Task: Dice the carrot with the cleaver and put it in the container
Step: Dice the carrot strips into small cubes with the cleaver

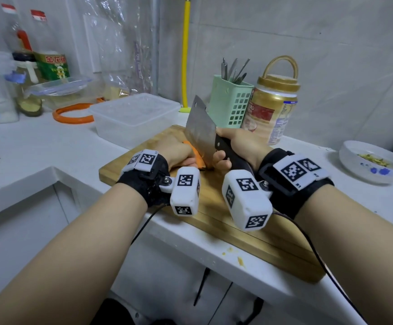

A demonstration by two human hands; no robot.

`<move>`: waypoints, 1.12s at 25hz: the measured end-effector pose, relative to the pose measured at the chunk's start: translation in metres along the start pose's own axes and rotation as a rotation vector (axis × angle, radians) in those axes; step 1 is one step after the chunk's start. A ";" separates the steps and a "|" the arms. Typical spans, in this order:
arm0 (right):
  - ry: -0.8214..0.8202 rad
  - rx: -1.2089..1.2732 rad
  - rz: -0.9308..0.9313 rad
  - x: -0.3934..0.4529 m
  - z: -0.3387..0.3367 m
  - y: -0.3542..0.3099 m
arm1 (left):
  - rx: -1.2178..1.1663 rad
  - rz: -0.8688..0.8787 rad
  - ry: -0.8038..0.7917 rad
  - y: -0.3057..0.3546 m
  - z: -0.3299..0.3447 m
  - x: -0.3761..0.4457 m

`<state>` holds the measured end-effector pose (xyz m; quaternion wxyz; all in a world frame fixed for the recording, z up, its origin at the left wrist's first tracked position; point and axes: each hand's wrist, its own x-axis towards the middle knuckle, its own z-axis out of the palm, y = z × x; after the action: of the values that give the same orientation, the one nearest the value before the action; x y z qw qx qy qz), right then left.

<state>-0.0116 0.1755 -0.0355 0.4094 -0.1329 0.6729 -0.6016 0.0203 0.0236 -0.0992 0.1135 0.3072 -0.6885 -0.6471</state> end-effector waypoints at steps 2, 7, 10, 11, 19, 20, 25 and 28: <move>0.004 0.005 0.002 -0.005 0.001 -0.006 | -0.025 0.008 -0.003 0.000 0.000 -0.002; -0.006 -0.025 -0.026 -0.015 0.012 -0.011 | -0.060 0.033 -0.072 -0.002 -0.001 -0.001; 0.020 -0.047 -0.030 -0.017 0.017 -0.010 | -0.073 0.105 -0.041 -0.003 -0.001 0.003; 0.028 -0.053 -0.034 -0.017 0.018 -0.010 | -0.080 0.103 -0.036 -0.004 0.000 0.005; 0.120 -0.190 -0.057 -0.009 0.025 -0.010 | -0.101 -0.036 -0.128 -0.004 -0.002 0.003; 0.131 -0.204 -0.070 -0.007 0.027 -0.011 | -0.099 -0.021 -0.139 -0.004 -0.002 0.005; 0.155 -0.322 -0.072 -0.003 0.033 -0.014 | 0.036 0.108 -0.079 -0.002 -0.004 0.006; 0.167 -0.371 -0.073 -0.003 0.035 -0.015 | 0.006 0.121 -0.057 -0.001 -0.002 0.000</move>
<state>0.0104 0.1491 -0.0183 0.2985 -0.1799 0.7987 -0.4905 0.0214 0.0215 -0.0994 0.1320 0.2467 -0.7108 -0.6454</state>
